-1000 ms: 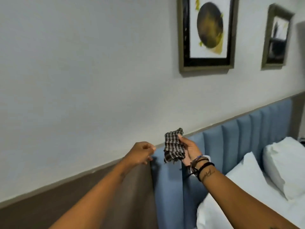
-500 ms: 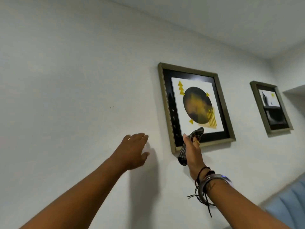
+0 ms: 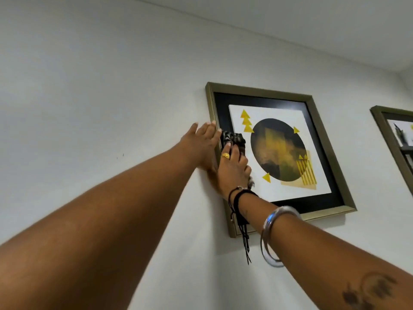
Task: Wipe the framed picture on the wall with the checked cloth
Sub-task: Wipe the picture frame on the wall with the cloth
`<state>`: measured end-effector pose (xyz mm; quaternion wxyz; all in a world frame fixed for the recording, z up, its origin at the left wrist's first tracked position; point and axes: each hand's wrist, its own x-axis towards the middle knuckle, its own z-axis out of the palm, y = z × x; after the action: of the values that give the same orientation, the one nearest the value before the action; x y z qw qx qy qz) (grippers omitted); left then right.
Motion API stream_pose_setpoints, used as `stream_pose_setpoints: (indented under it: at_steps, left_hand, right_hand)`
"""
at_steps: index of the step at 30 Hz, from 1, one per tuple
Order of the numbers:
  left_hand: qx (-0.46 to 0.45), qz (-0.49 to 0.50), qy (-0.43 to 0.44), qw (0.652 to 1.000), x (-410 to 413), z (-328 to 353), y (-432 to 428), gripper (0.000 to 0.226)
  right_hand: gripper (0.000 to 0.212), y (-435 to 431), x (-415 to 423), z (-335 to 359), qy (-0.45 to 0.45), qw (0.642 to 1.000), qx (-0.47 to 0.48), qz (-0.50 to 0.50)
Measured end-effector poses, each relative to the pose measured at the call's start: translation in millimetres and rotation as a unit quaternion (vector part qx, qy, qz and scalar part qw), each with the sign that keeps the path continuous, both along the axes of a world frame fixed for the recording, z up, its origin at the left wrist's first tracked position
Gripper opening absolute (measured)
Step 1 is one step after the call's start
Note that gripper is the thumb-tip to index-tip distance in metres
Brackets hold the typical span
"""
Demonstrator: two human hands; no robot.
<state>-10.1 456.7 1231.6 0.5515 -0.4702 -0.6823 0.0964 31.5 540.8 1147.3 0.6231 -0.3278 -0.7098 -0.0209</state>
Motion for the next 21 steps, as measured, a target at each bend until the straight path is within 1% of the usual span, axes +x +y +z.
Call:
stream_pose_setpoints:
  at_steps: [5,9,14,17,21]
  left_hand:
    - [0.025,-0.007,0.076,0.997,-16.4,-2.0,7.8,0.094]
    - [0.027,-0.021,0.048,0.998,-15.6,-0.9,9.4,0.1]
    - [0.016,-0.009,0.037,0.999,-9.3,1.6,5.0,0.098]
    - [0.013,-0.018,0.006,1.0,-1.2,6.1,3.3,0.099]
    - [0.005,-0.031,-0.015,0.999,0.9,8.7,4.3,0.099]
  right_hand:
    - [0.079,8.9,7.7,14.3,-0.006,0.999,0.046,-0.002]
    - [0.079,10.0,10.5,-4.1,-0.002,0.998,0.066,-0.004]
    - [0.079,6.9,12.4,-69.2,-0.015,0.998,0.067,-0.009]
    - [0.079,6.4,17.9,-101.4,-0.021,0.998,0.063,-0.004]
    - [0.082,6.1,19.1,-99.7,-0.048,0.997,0.059,-0.015]
